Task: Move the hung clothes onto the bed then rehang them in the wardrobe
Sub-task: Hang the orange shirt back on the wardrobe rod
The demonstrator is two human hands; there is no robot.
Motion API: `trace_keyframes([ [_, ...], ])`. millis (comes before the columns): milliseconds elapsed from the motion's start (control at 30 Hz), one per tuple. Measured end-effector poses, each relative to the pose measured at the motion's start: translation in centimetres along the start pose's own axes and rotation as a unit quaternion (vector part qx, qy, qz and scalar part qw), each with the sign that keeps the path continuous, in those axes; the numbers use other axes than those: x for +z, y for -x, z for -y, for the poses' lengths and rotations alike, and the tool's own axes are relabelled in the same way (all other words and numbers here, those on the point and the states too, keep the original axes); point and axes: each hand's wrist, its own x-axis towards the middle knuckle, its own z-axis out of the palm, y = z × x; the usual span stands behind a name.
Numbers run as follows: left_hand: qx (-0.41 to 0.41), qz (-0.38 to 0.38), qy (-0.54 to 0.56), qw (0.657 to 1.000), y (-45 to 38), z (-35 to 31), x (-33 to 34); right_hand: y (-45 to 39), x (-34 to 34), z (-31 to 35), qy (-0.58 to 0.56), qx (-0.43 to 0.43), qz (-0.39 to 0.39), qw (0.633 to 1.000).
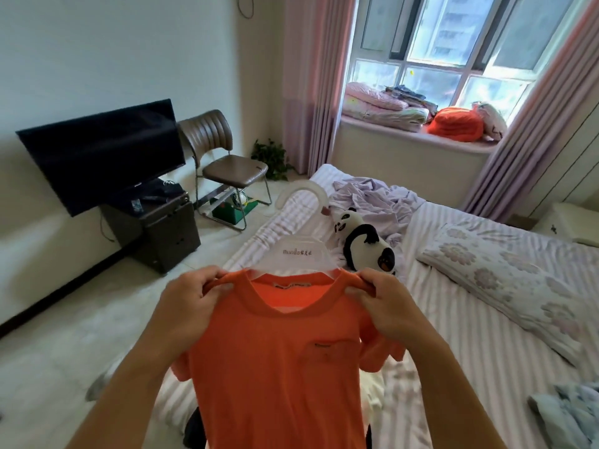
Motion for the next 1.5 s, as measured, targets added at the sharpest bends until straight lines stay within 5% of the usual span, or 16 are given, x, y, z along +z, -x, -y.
trace_keyframes([
  [633, -0.174, -0.266, -0.035, 0.947, 27.7, -5.9, -9.6, 12.1, 1.5, 12.5, -0.008, -0.255, 0.136, 0.957],
  [1500, -0.329, -0.579, -0.051, 0.744, 78.5, -6.9, -22.5, 48.4, 20.7, 37.7, -0.078, -0.500, 0.408, 0.760],
])
